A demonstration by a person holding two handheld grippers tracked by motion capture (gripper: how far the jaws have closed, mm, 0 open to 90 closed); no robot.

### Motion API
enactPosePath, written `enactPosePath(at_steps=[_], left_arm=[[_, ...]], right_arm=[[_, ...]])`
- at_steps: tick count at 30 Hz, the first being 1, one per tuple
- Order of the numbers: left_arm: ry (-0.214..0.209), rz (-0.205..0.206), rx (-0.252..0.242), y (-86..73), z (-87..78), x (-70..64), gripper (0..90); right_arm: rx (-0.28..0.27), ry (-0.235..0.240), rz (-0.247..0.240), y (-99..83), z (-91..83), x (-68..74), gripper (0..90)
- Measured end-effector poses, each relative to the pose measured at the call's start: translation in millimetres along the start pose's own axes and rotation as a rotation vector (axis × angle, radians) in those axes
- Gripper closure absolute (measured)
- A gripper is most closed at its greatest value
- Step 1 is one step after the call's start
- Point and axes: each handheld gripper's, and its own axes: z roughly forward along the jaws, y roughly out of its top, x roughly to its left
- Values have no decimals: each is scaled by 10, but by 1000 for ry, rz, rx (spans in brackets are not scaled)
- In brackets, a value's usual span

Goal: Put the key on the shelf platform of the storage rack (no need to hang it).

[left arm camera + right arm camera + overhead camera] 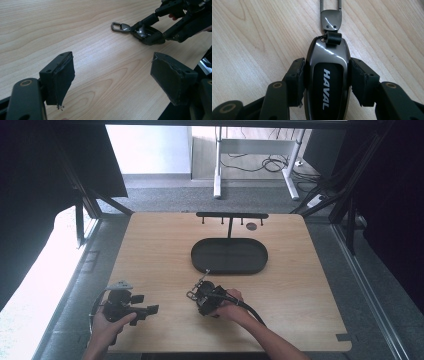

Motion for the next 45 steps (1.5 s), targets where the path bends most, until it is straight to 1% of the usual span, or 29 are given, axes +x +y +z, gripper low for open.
enactPosePath(at_steps=[1,3,6,7,9,10,11,14,15,16,19,21,22,24,26,28,31,34,37,39,45], left_arm=[[1,-1,0,-1,-2,5,196],[1,0,0,-1,-3,8,196],[1,-1,-1,-2,-4,5,196],[2,-3,-1,-2,-4,1,197],[2,-3,-1,-1,-2,-1,196],[1,-4,-2,-1,0,-1,196],[2,-4,0,-1,0,1,196],[2,-4,0,-1,0,1,197],[2,-4,-1,-1,0,1,197],[2,-4,-1,-1,-1,2,196],[1,-2,-2,-1,-2,4,196],[2,-2,-2,0,-2,7,196],[1,-2,-2,-1,-3,6,197],[2,-1,-2,0,-3,7,196],[1,-2,-2,0,-3,6,196],[2,-2,-2,0,-2,3,196],[2,0,-1,1,0,5,196],[2,-1,-1,1,1,2,196],[2,-2,-1,0,5,0,196],[2,-1,-1,0,7,3,196],[2,1,-1,0,8,4,196]], right_arm=[[-2,12,3,2,-10,-1,495],[-18,21,3,7,-39,-22,496],[-33,25,17,15,-84,-40,496],[-44,24,16,18,-108,-53,496],[-75,36,34,29,-204,-87,496],[-75,36,34,29,-204,-87,496],[-92,41,36,38,-262,-103,497],[-121,36,39,63,-365,-119,497],[-121,36,39,63,-365,-119,497],[-140,36,45,82,-436,-131,497],[-148,37,45,92,-483,-143,497],[-163,36,42,101,-545,-161,497],[-170,37,49,106,-585,-166,497],[-180,38,39,109,-631,-179,497],[-184,38,40,113,-655,-181,498],[-199,31,40,116,-721,-207,497],[-208,28,43,115,-761,-228,498],[-229,19,51,106,-835,-280,498],[-237,16,54,102,-866,-306,498],[-249,13,64,101,-910,-347,498],[-259,-2,73,102,-950,-411,498]])
